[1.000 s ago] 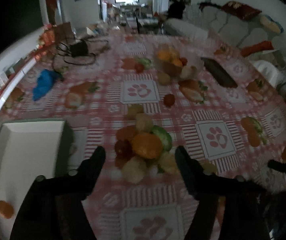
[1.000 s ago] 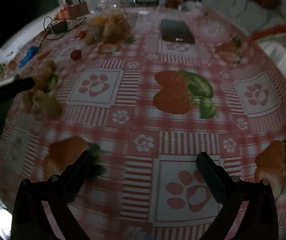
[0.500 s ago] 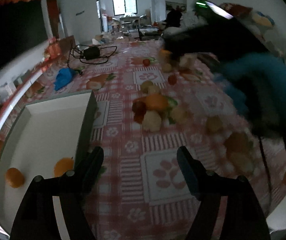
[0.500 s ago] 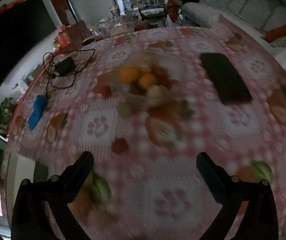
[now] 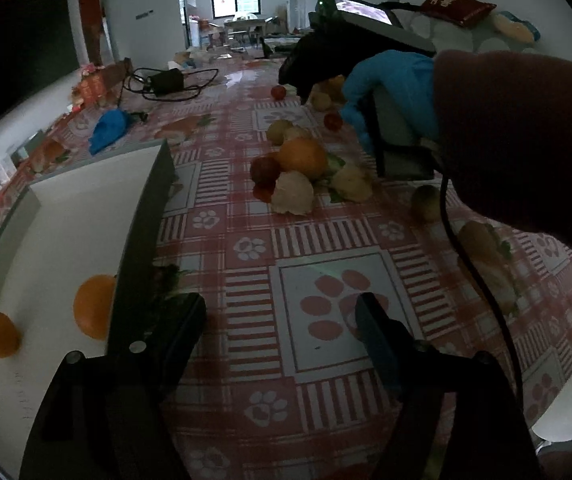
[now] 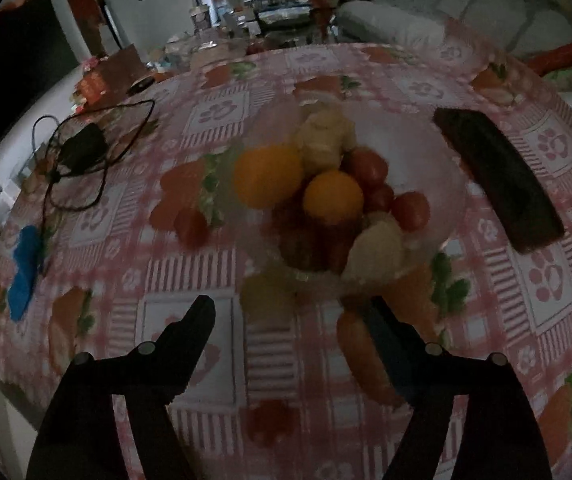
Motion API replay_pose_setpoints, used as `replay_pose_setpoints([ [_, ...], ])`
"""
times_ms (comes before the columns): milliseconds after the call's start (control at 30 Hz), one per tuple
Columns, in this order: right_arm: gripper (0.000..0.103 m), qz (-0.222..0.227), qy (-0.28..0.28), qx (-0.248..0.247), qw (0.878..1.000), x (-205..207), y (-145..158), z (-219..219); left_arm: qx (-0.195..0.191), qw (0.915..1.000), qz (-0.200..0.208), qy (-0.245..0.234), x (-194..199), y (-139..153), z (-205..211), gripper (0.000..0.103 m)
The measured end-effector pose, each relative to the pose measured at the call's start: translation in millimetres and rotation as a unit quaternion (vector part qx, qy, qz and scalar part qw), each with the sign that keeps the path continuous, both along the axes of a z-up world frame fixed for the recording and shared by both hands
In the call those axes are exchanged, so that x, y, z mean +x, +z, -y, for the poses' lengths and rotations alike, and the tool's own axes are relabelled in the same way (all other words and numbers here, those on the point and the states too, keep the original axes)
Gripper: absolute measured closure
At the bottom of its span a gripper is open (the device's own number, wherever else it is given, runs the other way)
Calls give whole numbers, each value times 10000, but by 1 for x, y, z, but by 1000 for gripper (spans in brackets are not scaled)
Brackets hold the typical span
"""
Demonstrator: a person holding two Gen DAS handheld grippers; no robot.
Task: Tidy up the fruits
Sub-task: 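Close the right tool on a yellow fruit while the left tool grasps another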
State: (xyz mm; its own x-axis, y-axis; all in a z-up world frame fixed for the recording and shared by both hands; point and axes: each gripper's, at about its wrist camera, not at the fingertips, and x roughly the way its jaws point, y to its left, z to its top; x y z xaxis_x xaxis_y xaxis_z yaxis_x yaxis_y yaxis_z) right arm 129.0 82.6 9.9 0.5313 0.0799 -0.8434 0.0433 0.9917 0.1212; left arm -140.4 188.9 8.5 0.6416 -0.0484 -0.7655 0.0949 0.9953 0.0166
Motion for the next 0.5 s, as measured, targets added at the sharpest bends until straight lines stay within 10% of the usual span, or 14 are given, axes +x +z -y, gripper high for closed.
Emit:
replay_pose_setpoints([
  [167, 72, 134, -36, -233, 9996, -5, 1, 5, -51, 10000, -7, 53, 3, 0, -2, 22],
  [500, 73, -101, 221, 1101, 9936, -50, 16, 56, 14, 9997, -10, 226, -8, 11, -2, 22],
])
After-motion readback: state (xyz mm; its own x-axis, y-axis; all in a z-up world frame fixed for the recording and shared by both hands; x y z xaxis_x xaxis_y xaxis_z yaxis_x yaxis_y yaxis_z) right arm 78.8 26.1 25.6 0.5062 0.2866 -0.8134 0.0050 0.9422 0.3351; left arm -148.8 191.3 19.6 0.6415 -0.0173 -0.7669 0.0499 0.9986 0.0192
